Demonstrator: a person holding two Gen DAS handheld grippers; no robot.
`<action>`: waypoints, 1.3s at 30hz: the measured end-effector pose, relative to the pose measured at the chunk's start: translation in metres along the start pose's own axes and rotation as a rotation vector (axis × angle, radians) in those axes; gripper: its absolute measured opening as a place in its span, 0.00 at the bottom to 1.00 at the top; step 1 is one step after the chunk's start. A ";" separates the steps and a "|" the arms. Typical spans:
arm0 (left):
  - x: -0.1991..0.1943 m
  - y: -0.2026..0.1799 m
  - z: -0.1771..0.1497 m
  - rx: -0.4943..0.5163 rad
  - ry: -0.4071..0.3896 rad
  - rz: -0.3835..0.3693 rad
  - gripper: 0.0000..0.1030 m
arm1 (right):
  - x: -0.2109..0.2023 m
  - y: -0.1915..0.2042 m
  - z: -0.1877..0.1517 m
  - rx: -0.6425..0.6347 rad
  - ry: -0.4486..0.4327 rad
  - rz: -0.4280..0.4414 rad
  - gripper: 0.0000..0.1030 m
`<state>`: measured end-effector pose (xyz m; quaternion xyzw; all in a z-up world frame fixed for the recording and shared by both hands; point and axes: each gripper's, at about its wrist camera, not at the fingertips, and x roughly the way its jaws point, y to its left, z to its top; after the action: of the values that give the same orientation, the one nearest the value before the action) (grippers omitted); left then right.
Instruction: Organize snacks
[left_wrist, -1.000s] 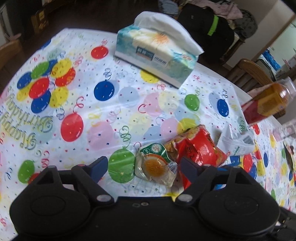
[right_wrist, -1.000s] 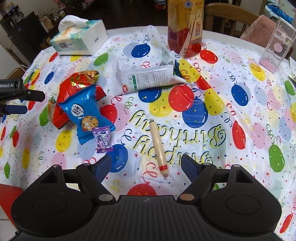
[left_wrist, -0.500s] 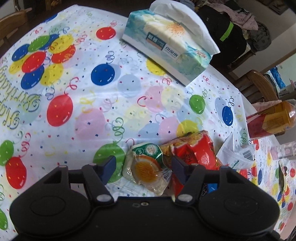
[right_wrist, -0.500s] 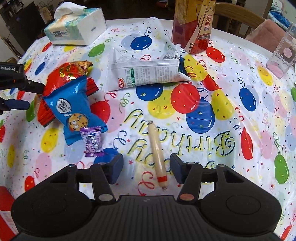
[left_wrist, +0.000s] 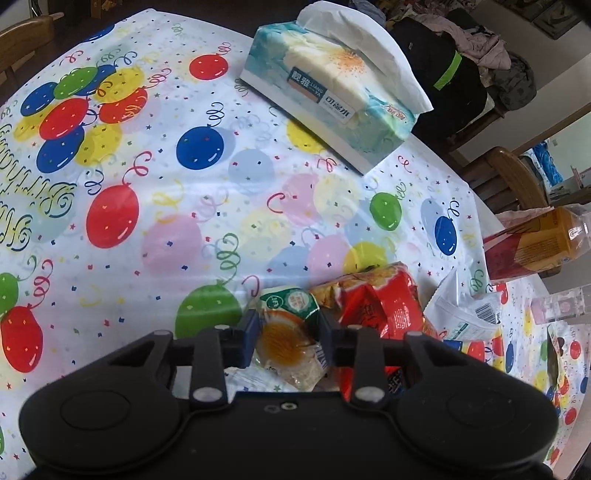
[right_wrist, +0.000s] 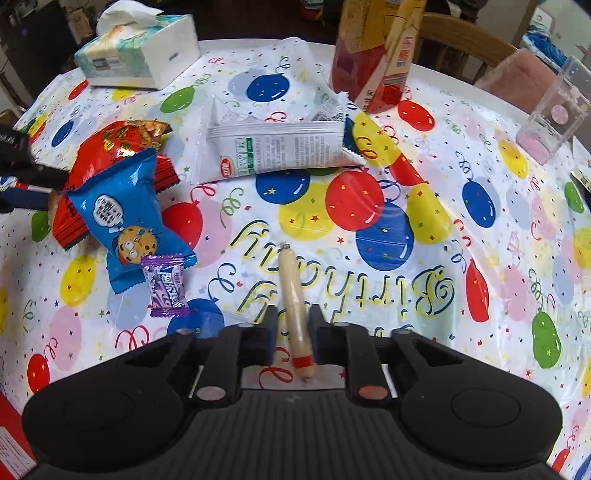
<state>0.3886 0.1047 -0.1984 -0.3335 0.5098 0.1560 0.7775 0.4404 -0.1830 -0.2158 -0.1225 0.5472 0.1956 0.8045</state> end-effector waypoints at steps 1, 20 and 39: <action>-0.001 0.001 0.000 0.003 0.000 0.000 0.31 | 0.000 -0.001 0.000 0.012 -0.002 -0.001 0.12; -0.048 0.023 -0.025 0.117 -0.002 -0.016 0.30 | -0.065 -0.014 -0.033 0.194 -0.040 0.132 0.11; -0.082 0.022 -0.039 0.225 -0.011 -0.025 0.21 | -0.144 0.011 -0.079 0.190 -0.125 0.172 0.11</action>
<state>0.3138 0.1022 -0.1427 -0.2497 0.5155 0.0901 0.8147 0.3225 -0.2321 -0.1110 0.0138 0.5207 0.2184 0.8252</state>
